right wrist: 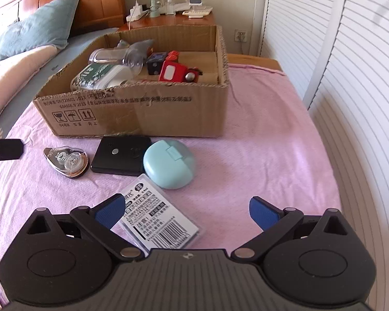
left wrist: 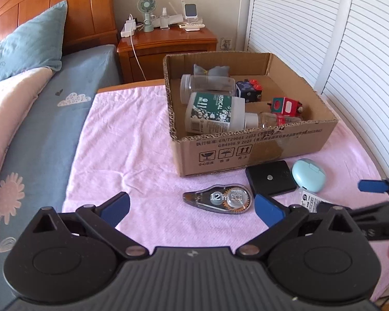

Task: Organize rigid objects
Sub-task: 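Move left tool to the correction tape while right tool approaches the white package, then grasp the correction tape with left tool while right tool grasps the white M&G package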

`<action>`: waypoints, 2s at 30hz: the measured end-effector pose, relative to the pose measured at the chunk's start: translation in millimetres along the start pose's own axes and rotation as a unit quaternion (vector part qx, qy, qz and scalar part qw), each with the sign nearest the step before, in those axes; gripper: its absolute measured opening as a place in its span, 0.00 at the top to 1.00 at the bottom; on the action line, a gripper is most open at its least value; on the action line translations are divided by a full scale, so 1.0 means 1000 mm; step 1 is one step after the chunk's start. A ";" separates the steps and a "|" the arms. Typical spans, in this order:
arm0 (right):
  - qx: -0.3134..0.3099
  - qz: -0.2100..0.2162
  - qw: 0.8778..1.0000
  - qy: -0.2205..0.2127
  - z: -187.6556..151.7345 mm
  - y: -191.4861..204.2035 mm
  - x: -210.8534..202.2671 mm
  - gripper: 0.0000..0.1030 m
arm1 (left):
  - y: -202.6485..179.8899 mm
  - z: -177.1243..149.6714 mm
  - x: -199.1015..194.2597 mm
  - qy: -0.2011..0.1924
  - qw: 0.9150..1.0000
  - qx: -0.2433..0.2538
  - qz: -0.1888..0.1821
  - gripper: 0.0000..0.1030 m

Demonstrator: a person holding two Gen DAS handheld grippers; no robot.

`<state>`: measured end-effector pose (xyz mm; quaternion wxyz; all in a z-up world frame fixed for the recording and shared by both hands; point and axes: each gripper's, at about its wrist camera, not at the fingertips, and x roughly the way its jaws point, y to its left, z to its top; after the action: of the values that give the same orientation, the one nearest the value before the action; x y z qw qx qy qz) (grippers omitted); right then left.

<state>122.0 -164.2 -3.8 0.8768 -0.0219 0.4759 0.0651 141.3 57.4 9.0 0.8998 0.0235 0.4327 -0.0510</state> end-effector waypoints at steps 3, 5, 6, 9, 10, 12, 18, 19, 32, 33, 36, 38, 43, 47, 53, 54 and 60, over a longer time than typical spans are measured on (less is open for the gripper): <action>0.006 -0.006 1.000 0.001 0.005 0.013 0.011 0.00 | 0.004 -0.002 -0.012 0.000 1.000 0.014 0.007 0.01; 0.000 -0.019 1.000 0.000 0.007 0.023 0.018 0.00 | 0.006 -0.007 -0.016 -0.001 1.000 0.018 0.010 0.01; -0.006 -0.023 1.000 -0.003 0.007 0.028 0.021 0.00 | 0.007 -0.012 -0.016 -0.001 1.000 0.017 0.006 0.01; -0.029 -0.048 0.998 -0.005 0.004 0.038 0.028 0.00 | 0.008 -0.026 -0.011 0.004 1.000 0.006 -0.010 0.01; -0.034 -0.054 0.998 -0.003 0.002 0.038 0.030 0.00 | 0.008 -0.030 -0.008 0.007 1.000 0.003 -0.014 0.01; -0.037 -0.052 0.998 -0.003 -0.003 0.036 0.029 0.00 | 0.006 -0.037 -0.002 0.005 1.000 0.002 -0.016 0.01; -0.029 -0.062 0.998 0.011 -0.020 0.017 0.017 0.00 | 0.001 -0.046 0.018 0.000 0.999 -0.018 -0.039 0.01; -0.024 -0.061 0.998 0.013 -0.023 0.014 0.016 0.00 | -0.002 -0.047 0.023 0.002 0.999 -0.018 -0.036 0.01; -0.025 -0.048 0.999 -0.001 -0.054 -0.015 -0.013 0.00 | -0.022 -0.060 0.064 0.024 0.999 -0.004 -0.031 0.01; -0.021 -0.040 0.999 -0.002 -0.056 -0.018 -0.015 0.00 | -0.023 -0.060 0.064 0.022 0.999 0.000 -0.027 0.01; -0.011 -0.033 0.999 0.004 -0.060 -0.023 -0.016 0.00 | -0.026 -0.060 0.067 0.016 1.000 0.007 -0.020 0.00; -0.012 -0.028 0.999 0.013 -0.064 -0.023 -0.014 0.00 | -0.026 -0.058 0.069 0.011 1.000 0.009 -0.021 0.01; -0.027 -0.020 0.999 0.003 -0.067 -0.016 -0.012 0.00 | -0.026 -0.052 0.076 -0.001 1.000 0.005 -0.018 0.00; -0.034 -0.015 0.999 -0.009 -0.068 -0.012 -0.011 0.00 | -0.027 -0.047 0.082 -0.008 1.000 0.002 -0.016 0.00; -0.041 -0.007 0.999 -0.020 -0.067 -0.013 -0.010 0.00 | -0.026 -0.042 0.089 -0.023 1.000 0.001 -0.015 0.00; -0.041 -0.007 0.999 -0.021 -0.067 -0.013 -0.010 0.00 | -0.026 -0.041 0.090 -0.025 1.000 0.000 -0.013 0.00; -0.047 -0.002 0.998 -0.031 -0.066 -0.013 -0.007 0.00 | -0.030 -0.036 0.094 -0.030 0.999 -0.007 -0.008 0.00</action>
<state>65.2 -184.3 -33.6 0.8892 -0.0620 0.4450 0.0859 168.0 24.2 -87.1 0.9122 0.0119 0.4057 -0.0559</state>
